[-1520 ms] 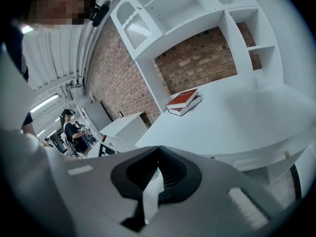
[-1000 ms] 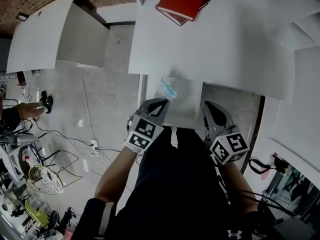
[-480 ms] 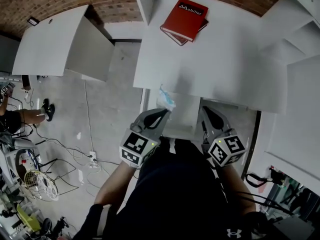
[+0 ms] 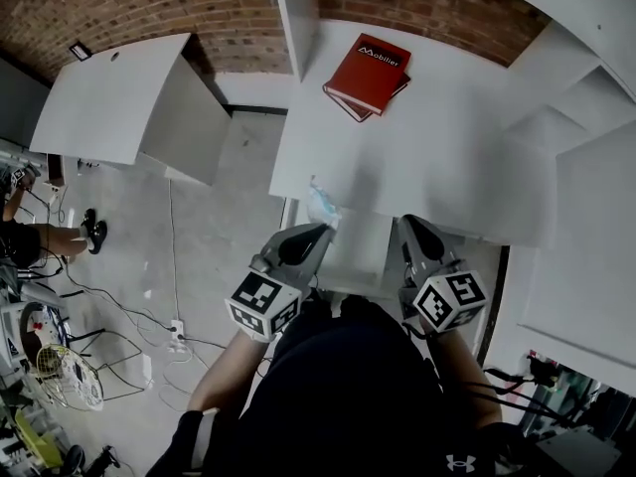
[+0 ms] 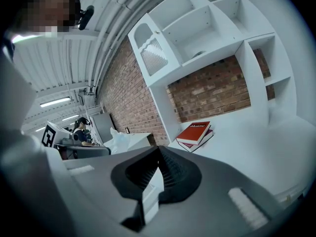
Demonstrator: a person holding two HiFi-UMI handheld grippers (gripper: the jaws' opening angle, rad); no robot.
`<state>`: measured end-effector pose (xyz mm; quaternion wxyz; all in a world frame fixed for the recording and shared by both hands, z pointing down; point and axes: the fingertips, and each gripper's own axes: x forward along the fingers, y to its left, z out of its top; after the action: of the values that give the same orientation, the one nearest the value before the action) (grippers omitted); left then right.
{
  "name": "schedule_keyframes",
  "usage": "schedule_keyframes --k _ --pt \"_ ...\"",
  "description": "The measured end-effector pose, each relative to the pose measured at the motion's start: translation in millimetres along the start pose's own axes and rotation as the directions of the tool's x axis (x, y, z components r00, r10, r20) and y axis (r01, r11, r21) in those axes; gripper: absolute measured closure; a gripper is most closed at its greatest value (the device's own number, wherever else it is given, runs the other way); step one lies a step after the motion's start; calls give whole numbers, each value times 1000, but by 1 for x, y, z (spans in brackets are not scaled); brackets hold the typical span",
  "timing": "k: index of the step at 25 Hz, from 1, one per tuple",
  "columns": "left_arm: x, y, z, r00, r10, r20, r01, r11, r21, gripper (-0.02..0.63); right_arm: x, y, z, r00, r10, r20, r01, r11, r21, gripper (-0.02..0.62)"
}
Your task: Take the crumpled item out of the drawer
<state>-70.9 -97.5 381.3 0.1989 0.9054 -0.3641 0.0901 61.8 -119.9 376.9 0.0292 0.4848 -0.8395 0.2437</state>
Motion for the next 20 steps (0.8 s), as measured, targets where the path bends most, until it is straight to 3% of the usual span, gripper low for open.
schedule_keyframes --k 20 --pt "-38 -26 69 986 -32 165 18 996 87 603 -18 35 55 990 16 138 -2 995 -99 592"
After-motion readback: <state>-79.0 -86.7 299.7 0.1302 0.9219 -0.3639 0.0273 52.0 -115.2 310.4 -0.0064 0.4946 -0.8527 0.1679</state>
